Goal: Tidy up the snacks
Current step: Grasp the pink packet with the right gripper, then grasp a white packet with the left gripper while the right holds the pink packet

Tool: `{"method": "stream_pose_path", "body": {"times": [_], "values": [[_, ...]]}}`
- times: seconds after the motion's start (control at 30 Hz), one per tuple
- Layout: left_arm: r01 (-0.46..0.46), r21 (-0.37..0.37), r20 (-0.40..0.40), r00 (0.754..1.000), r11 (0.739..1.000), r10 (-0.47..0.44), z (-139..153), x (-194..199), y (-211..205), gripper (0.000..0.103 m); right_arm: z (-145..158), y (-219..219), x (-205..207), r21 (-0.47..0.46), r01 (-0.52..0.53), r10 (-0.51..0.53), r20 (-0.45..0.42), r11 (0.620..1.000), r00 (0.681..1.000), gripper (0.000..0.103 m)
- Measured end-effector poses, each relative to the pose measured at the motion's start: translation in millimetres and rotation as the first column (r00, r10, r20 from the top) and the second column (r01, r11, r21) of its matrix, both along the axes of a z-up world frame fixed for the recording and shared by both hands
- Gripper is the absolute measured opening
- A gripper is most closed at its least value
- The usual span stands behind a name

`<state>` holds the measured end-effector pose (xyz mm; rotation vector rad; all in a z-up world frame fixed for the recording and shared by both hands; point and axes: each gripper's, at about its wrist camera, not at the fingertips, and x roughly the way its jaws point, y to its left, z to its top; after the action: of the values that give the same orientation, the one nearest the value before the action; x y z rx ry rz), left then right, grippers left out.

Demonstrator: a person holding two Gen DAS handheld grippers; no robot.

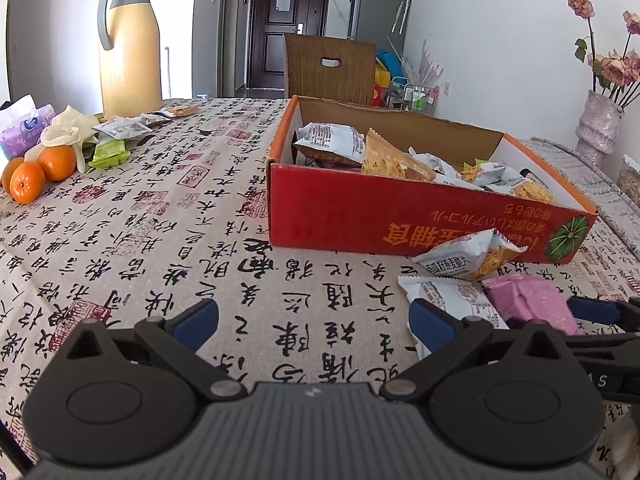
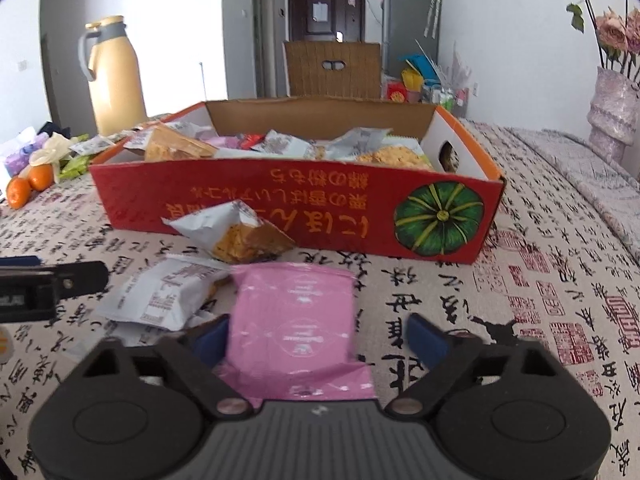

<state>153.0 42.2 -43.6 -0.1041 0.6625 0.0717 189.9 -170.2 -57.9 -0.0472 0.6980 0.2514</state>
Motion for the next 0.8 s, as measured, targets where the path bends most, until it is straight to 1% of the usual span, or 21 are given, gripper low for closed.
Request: {"method": "stream_pose_path", "body": {"times": [0.03,0.07,0.2,0.4,0.6,0.8], "values": [[-0.001,0.003,-0.002,1.0,1.0,0.001,-0.2,0.3,-0.2,0.103,1.0,0.2,-1.4,0.003,-0.007,0.007,0.008,1.0,1.0,0.066],[-0.003,0.007,-0.003,1.0,1.0,0.003,-0.1,0.3,-0.4,0.103,2.1,-0.1,-2.6,0.008,-0.013,0.013,0.015,1.0,1.0,0.061],[-0.007,0.023,0.001,1.0,1.0,0.007,3.4,-0.6,-3.0,0.103,4.1,-3.4,-5.1,0.025,-0.019,0.019,0.02,1.0,1.0,0.061],[0.01,0.043,0.01,1.0,0.999,-0.011,13.2,0.5,-14.1,0.103,11.9,-16.0,-13.1,0.051,0.005,-0.008,0.063,0.999,0.998,0.061],[0.041,0.06,0.006,0.999,0.997,-0.041,21.2,8.4,-35.1,0.103,15.2,-35.2,-17.0,0.067,0.051,-0.056,0.085,0.996,0.995,0.061],[0.074,0.083,-0.026,0.997,0.994,-0.072,21.5,19.5,-61.8,0.103,18.6,-54.7,-18.7,0.082,0.105,-0.113,0.109,0.991,0.988,0.061]]}}
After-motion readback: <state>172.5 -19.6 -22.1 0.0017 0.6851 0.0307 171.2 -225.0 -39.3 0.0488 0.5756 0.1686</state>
